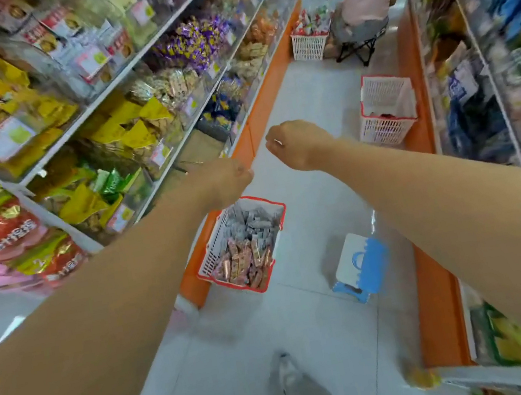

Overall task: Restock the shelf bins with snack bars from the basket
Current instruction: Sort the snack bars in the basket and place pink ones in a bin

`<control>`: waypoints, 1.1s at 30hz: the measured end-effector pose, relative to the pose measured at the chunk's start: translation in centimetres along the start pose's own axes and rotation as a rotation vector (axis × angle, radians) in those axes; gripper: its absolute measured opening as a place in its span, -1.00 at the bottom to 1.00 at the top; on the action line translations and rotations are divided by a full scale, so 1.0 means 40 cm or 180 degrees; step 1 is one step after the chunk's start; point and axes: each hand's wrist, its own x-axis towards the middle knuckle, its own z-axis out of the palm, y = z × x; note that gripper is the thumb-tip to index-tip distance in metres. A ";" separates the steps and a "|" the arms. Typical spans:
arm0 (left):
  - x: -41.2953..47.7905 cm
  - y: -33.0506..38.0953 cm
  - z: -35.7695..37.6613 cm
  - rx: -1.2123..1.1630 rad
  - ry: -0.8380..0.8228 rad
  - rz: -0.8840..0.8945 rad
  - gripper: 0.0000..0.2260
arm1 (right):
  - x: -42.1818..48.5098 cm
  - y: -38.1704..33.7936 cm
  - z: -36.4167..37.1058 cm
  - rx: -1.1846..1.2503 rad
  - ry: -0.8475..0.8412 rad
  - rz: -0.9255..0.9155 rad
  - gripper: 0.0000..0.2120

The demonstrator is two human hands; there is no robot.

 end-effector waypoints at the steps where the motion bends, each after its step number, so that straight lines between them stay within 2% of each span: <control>1: 0.046 -0.014 0.000 -0.0020 -0.0039 0.0015 -0.58 | 0.041 0.015 0.013 0.0006 -0.0014 -0.0006 -0.64; 8: 0.343 -0.156 -0.010 -0.0201 -0.0100 -0.0055 -0.61 | 0.336 0.095 0.103 0.0021 -0.0317 0.0042 -0.63; 14: 0.544 -0.265 0.018 -0.0332 0.0111 -0.0234 -0.66 | 0.545 0.118 0.189 0.0058 -0.0475 -0.0189 -0.67; 19: 0.697 -0.334 0.068 -0.0299 0.0374 -0.0587 -0.73 | 0.718 0.148 0.288 0.0110 -0.0636 -0.0364 -0.69; 21: 0.754 -0.369 0.105 -0.0519 0.0471 -0.0780 -0.78 | 0.785 0.154 0.336 0.0110 -0.0790 -0.0461 -0.68; 25: 0.834 -0.434 0.181 -0.0960 0.0492 -0.1066 -0.81 | 0.896 0.158 0.428 0.0092 -0.1126 -0.0686 -0.69; 29: 0.883 -0.482 0.240 -0.1175 0.0474 -0.1236 -0.69 | 0.973 0.155 0.504 0.0102 -0.1397 -0.0826 -0.69; 33: 0.911 -0.526 0.278 -0.1226 0.0415 -0.1431 -0.85 | 1.026 0.153 0.570 0.0090 -0.1492 -0.0944 -0.69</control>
